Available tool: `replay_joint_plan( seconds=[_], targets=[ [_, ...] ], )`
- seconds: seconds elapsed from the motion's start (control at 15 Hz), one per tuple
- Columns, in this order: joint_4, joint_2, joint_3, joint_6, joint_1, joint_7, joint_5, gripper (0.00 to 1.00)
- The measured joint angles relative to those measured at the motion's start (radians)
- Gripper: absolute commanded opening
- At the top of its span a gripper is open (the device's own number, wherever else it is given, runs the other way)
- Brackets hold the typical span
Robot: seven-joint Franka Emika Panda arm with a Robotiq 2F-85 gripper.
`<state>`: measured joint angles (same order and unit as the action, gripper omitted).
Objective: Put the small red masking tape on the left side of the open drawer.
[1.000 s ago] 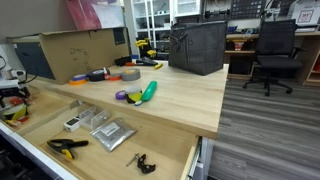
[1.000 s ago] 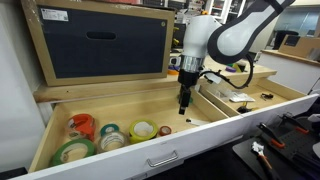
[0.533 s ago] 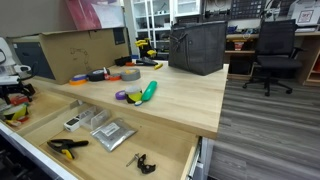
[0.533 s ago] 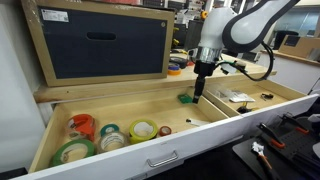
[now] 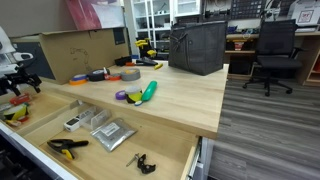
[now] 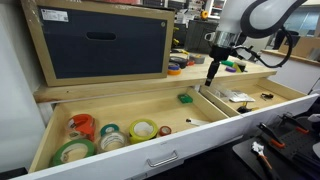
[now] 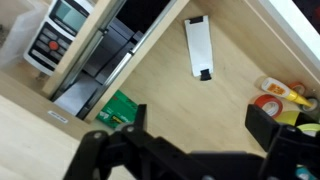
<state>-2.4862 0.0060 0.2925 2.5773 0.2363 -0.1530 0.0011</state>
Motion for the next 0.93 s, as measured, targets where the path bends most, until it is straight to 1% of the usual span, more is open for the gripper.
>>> replay_joint_plan(
  seconds=[0.13,0.27,0.47,0.73,0.93],
  targets=[
    [-0.020,-0.042,-0.039,0.000,-0.012,0.013,-0.016,1.00],
    [-0.027,-0.068,-0.074,0.001,-0.033,0.038,-0.057,1.00],
    [-0.025,-0.094,-0.112,0.013,-0.074,0.119,-0.173,1.00],
    [-0.009,-0.117,-0.142,0.018,-0.134,0.230,-0.314,1.00],
    [0.010,-0.119,-0.164,0.024,-0.161,0.270,-0.320,1.00]
  ],
)
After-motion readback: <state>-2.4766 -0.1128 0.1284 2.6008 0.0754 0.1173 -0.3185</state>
